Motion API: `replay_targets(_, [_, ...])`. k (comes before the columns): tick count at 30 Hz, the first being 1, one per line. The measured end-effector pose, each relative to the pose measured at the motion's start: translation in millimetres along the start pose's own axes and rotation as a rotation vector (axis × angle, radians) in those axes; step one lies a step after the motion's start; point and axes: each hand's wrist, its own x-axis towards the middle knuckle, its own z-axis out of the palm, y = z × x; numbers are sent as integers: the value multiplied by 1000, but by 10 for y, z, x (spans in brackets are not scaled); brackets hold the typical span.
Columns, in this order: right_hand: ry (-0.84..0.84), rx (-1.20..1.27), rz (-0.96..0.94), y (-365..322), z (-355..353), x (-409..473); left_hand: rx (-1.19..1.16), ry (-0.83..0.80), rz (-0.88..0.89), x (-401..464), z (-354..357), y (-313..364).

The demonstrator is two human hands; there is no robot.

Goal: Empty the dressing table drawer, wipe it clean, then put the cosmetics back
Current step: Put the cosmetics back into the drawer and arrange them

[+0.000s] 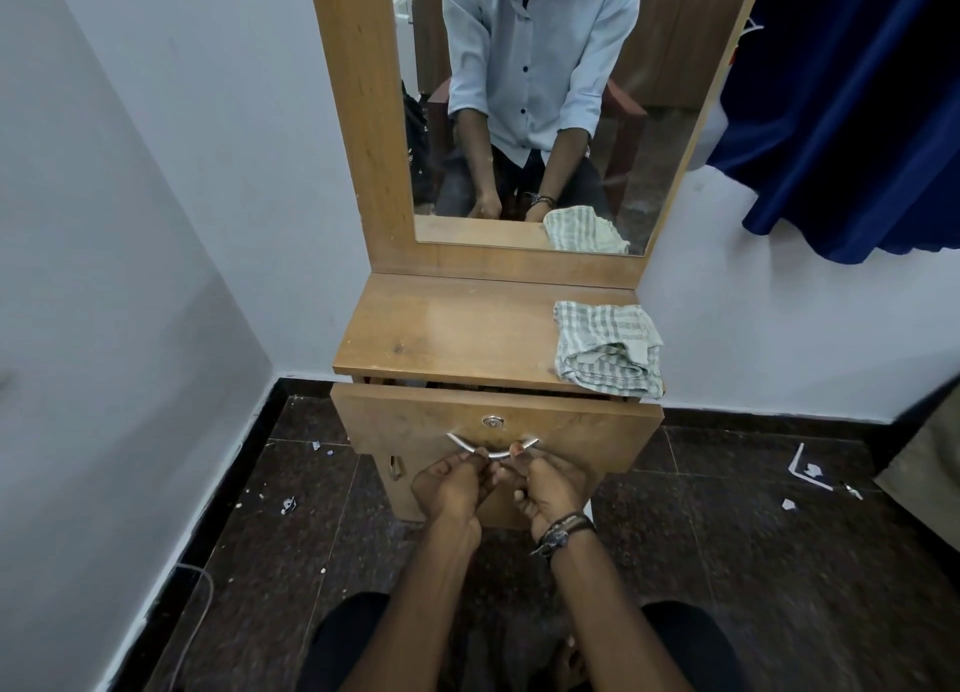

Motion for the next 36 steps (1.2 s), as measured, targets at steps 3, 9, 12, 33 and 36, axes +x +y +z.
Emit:
replay_targets(3, [1,-4,-7,-28,27,83,3,-20,-18,107,42,11])
replay_targets(9, [-61,-81,64,-92,72,237,0,-43,-19,249,116,30])
replay_targets(12, [-59,-80,66,-122,93,293,-8,-30,-9,330,139,27])
replay_targets(33, [474,-538,-1327,-556,-136,-320,166,-33,-119,36,-162,-243])
replay_targets(36, [530,-851,-1574,-775,-233,-173,173,-24,-142,-108,-328,-439])
